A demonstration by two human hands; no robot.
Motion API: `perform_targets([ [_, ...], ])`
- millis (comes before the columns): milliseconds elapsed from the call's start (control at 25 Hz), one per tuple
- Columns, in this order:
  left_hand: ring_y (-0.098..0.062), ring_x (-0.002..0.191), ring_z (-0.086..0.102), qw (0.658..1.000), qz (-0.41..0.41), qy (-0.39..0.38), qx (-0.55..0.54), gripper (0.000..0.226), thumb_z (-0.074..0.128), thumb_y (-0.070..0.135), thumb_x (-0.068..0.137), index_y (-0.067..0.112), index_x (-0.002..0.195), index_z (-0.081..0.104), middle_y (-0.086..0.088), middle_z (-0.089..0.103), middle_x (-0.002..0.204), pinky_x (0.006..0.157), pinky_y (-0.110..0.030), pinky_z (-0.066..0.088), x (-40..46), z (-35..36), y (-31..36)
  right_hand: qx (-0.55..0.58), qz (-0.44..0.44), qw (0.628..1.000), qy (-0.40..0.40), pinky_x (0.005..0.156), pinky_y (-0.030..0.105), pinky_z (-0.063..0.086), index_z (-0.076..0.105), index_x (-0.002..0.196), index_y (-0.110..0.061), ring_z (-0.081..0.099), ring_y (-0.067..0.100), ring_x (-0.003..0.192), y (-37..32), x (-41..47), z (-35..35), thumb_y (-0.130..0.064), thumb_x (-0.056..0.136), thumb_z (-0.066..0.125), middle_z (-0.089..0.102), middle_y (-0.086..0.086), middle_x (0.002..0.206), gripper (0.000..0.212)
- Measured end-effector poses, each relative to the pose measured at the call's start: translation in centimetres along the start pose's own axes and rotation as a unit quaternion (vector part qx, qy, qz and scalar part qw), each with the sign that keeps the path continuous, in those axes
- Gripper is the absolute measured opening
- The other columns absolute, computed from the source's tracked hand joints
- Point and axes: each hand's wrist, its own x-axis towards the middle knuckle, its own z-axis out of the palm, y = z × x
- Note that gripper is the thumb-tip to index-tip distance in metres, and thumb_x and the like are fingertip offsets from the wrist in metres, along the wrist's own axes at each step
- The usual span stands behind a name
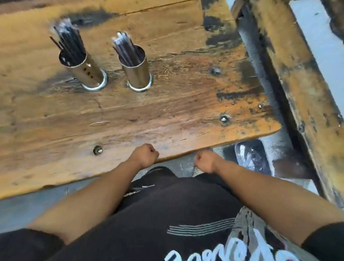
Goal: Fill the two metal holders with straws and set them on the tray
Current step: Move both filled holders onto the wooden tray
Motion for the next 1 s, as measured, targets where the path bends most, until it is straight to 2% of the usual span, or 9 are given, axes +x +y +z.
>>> perform_targets([
  [120, -0.034, 0.093, 0.065, 0.999, -0.022, 0.025, -0.041, 0.019, 0.054, 0.025, 0.095, 0.01, 0.093, 0.066, -0.013, 0.068, 0.09, 0.071, -0.031, 0.042, -0.7, -1.6, -3.0, 0.008, -0.033, 0.999, -0.017, 0.086, 0.032, 0.044, 0.062, 0.097, -0.005, 0.055, 0.025, 0.104, -4.6, 1.3, -0.3, -0.02, 0.106, 0.042, 0.059, 0.008, 0.096, 0.027],
  [200, -0.037, 0.094, 0.066, 0.996, -0.04, 0.043, -0.073, 0.019, 0.055, 0.025, 0.095, 0.01, 0.092, 0.066, -0.016, 0.069, 0.088, 0.071, -0.03, 0.042, -1.1, -2.7, -4.3, -0.015, -0.065, 0.998, -0.014, 0.08, 0.029, 0.045, 0.059, 0.111, -0.01, 0.059, 0.027, 0.097, -6.8, 2.9, -0.7, -0.025, 0.103, 0.053, 0.061, 0.008, 0.101, 0.018],
  [320, -0.042, 0.095, 0.067, 0.983, -0.071, 0.075, -0.153, 0.024, 0.053, 0.02, 0.096, 0.001, 0.1, 0.066, -0.023, 0.07, 0.094, 0.072, -0.036, 0.046, -0.9, -5.0, -6.0, -0.043, -0.11, 0.993, -0.016, 0.089, 0.033, 0.048, 0.055, 0.128, -0.01, 0.063, 0.03, 0.107, -9.8, 6.1, -1.8, -0.028, 0.101, 0.057, 0.066, 0.013, 0.119, 0.033],
  [400, -0.038, 0.092, 0.066, 0.968, -0.093, 0.11, -0.203, 0.027, 0.052, 0.019, 0.096, -0.003, 0.105, 0.064, -0.022, 0.069, 0.097, 0.071, -0.035, 0.043, -0.8, -7.0, -6.7, -0.013, -0.115, 0.993, -0.019, 0.092, 0.035, 0.049, 0.055, 0.13, -0.007, 0.059, 0.025, 0.1, -11.9, 8.0, -2.6, -0.026, 0.1, 0.06, 0.063, 0.014, 0.115, 0.036],
  [520, -0.036, 0.097, 0.067, 0.946, -0.128, 0.177, -0.241, 0.028, 0.062, 0.029, 0.092, 0.007, 0.11, 0.064, -0.018, 0.072, 0.102, 0.074, -0.037, 0.049, -0.5, -9.9, -7.0, 0.067, -0.107, 0.992, 0.004, 0.085, 0.041, 0.049, 0.053, 0.121, -0.012, 0.057, 0.024, 0.09, -15.0, 10.0, -4.4, -0.021, 0.094, 0.064, 0.061, 0.014, 0.105, 0.031],
  [680, -0.029, 0.097, 0.065, 0.914, -0.153, 0.258, -0.272, 0.048, 0.074, 0.044, 0.083, 0.018, 0.12, 0.055, -0.007, 0.07, 0.101, 0.07, -0.032, 0.048, 0.9, -14.6, -6.8, 0.094, -0.115, 0.987, 0.057, 0.09, 0.034, 0.051, 0.044, 0.141, -0.011, 0.066, 0.028, 0.105, -18.8, 12.7, -8.0, -0.03, 0.089, 0.071, 0.072, 0.012, 0.105, 0.061],
  [800, -0.027, 0.103, 0.062, 0.904, -0.146, 0.293, -0.274, 0.063, 0.078, 0.046, 0.081, 0.014, 0.129, 0.051, -0.006, 0.066, 0.11, 0.081, -0.031, 0.043, 2.7, -17.6, -6.3, 0.117, -0.11, 0.984, 0.075, 0.094, 0.036, 0.05, 0.039, 0.147, -0.009, 0.064, 0.027, 0.103, -20.2, 14.6, -9.8, -0.03, 0.087, 0.076, 0.067, 0.005, 0.094, 0.073],
  [840, -0.025, 0.102, 0.061, 0.902, -0.145, 0.295, -0.28, 0.065, 0.078, 0.046, 0.081, 0.014, 0.13, 0.05, -0.007, 0.064, 0.113, 0.083, -0.031, 0.043, 3.4, -18.4, -6.3, 0.132, -0.106, 0.982, 0.08, 0.097, 0.037, 0.049, 0.038, 0.148, -0.009, 0.062, 0.027, 0.107, -20.6, 15.1, -10.2, -0.03, 0.085, 0.078, 0.064, 0.006, 0.1, 0.077],
  [1000, -0.024, 0.1, 0.061, 0.878, -0.141, 0.308, -0.339, 0.07, 0.084, 0.047, 0.075, 0.015, 0.127, 0.049, -0.012, 0.062, 0.121, 0.083, -0.033, 0.045, 6.8, -21.9, -7.4, 0.19, -0.089, 0.971, 0.116, 0.115, 0.042, 0.039, 0.027, 0.155, -0.014, 0.046, 0.032, 0.137, -21.9, 17.2, -11.3, -0.031, 0.076, 0.089, 0.044, 0.016, 0.149, 0.101],
])
